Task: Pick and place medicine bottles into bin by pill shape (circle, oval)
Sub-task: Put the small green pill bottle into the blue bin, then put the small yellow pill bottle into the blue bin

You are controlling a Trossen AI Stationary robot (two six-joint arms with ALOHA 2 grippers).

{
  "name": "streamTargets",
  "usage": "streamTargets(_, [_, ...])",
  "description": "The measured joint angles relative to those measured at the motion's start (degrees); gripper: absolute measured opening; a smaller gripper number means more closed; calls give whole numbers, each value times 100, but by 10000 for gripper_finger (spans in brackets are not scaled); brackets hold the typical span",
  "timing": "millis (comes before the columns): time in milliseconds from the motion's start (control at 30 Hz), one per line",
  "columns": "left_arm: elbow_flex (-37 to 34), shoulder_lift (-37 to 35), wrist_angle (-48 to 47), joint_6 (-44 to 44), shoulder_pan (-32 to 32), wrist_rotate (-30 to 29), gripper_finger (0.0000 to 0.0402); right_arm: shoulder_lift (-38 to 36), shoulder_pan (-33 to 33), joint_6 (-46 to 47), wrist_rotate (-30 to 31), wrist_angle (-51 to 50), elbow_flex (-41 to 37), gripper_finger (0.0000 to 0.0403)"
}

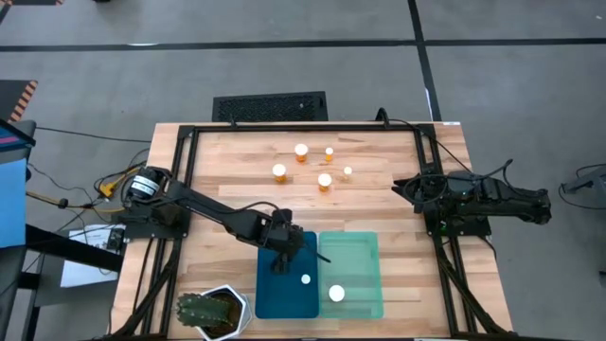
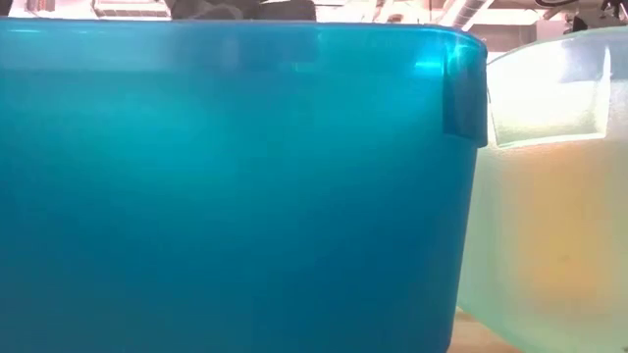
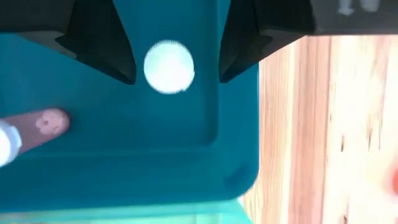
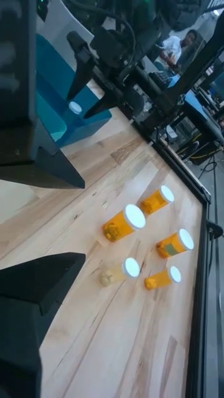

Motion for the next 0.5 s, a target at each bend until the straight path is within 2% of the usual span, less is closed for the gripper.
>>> streamTargets(300, [648, -462, -988, 5, 88, 31, 229, 0, 0, -26, 0, 7, 0, 188])
streamTargets(500, [753, -957, -985, 334, 648, -337, 229, 1, 0, -37, 0, 7, 0, 188])
